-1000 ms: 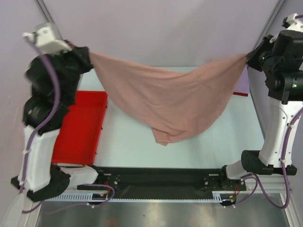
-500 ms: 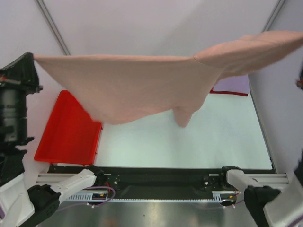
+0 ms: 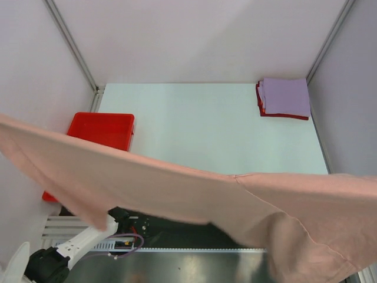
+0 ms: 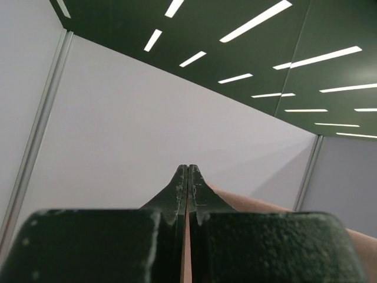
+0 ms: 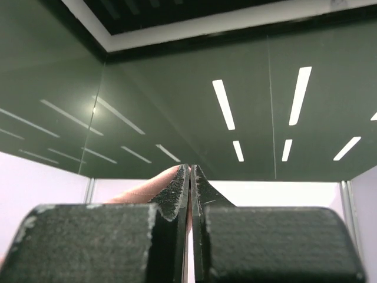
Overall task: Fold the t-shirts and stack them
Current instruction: Flatten the tshirt out
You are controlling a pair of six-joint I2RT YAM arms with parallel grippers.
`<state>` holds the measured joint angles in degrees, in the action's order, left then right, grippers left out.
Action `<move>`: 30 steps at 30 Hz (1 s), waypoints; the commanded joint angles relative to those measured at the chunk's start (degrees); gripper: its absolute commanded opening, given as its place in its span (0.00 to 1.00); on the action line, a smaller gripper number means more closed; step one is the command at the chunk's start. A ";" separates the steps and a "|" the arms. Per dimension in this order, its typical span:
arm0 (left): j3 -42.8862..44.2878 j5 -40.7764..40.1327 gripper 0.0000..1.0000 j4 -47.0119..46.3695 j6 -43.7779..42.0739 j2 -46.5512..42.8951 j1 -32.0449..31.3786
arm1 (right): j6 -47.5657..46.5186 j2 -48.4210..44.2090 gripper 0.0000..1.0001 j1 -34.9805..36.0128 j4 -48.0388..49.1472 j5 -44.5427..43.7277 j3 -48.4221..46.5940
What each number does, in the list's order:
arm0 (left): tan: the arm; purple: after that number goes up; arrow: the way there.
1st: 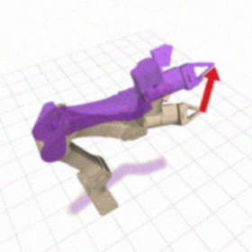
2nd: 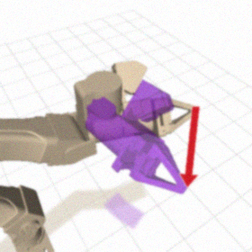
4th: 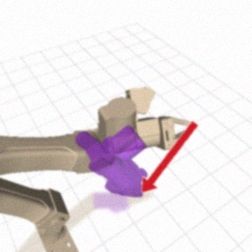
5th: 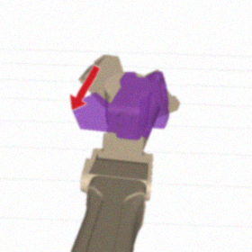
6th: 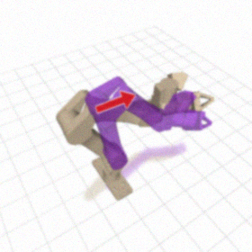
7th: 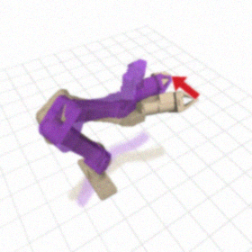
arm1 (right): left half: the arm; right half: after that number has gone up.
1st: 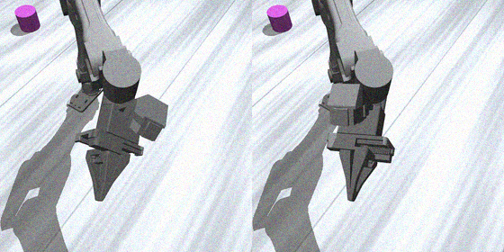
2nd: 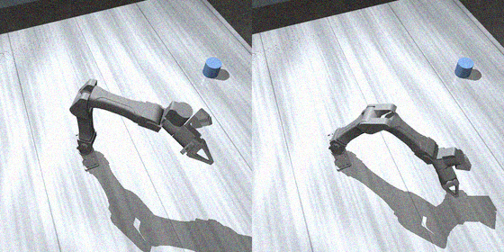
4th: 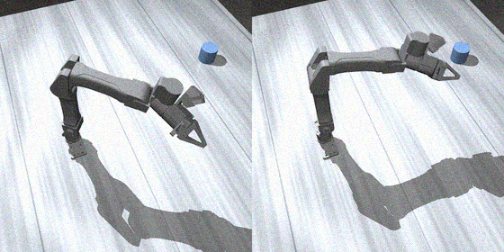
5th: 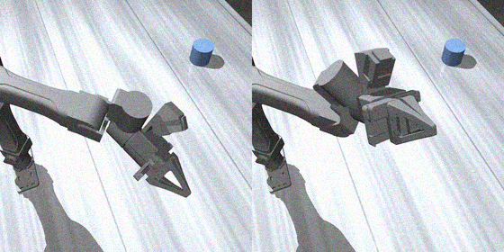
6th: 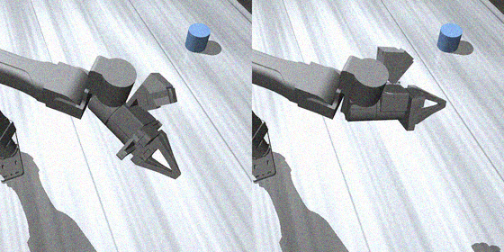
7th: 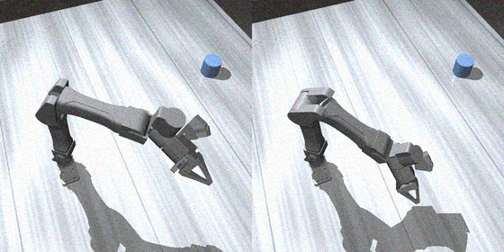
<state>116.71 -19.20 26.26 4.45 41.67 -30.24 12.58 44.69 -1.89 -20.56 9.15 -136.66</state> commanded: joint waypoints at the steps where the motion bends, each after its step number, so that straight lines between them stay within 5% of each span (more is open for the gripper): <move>1: -4.27 1.89 0.00 -1.56 -1.81 1.04 -0.17 | 0.17 2.33 0.00 -0.13 -1.16 -0.89 3.06; 6: -18.23 0.31 0.00 -4.89 -3.22 2.19 -0.17 | -1.33 3.57 0.00 -0.13 0.60 -1.41 14.02; 10: -40.09 -4.07 0.00 -13.15 -2.97 4.20 -0.17 | -2.56 2.25 0.00 -0.13 7.69 -3.69 36.56; 16: -55.52 -9.18 0.00 -24.05 0.89 20.96 1.14 | -6.07 4.69 0.00 -0.13 19.55 -9.05 62.97; 21: -54.30 -8.83 0.00 -32.06 5.22 43.28 3.96 | -8.54 15.87 0.00 -1.10 31.89 -10.55 79.34; 30: -33.23 -7.61 0.00 -30.40 6.27 70.55 7.74 | -9.85 43.36 0.00 -2.50 45.15 -6.77 72.07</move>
<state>77.06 -26.79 -0.03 9.98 110.02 -23.51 4.45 85.21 -4.14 11.86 1.85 -58.65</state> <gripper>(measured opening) 0.005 0.010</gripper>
